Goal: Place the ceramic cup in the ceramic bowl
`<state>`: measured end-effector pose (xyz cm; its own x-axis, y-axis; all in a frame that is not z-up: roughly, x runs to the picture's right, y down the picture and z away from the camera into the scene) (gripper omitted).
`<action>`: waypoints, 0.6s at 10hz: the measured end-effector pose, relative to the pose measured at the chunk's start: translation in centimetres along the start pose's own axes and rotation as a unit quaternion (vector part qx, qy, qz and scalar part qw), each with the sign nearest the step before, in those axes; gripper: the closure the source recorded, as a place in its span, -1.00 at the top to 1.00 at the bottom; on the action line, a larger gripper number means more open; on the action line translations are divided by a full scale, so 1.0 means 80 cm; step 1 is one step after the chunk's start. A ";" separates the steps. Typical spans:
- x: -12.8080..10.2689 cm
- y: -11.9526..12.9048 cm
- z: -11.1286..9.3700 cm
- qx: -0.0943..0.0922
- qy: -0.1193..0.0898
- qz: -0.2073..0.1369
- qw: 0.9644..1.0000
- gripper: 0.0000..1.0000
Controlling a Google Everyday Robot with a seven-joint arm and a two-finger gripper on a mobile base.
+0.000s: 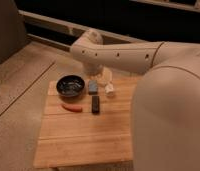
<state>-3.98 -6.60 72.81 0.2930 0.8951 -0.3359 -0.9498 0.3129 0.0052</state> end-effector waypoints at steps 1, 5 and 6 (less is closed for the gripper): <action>-0.007 0.021 -0.011 -0.002 -0.012 -0.024 1.000 -1.00; -0.039 0.111 -0.016 -0.040 -0.034 -0.125 0.991 -1.00; -0.054 0.135 -0.011 -0.059 -0.038 -0.149 0.986 -1.00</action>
<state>-15.62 -7.37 73.47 0.5642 0.7917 -0.2344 -0.8251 0.5306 -0.1941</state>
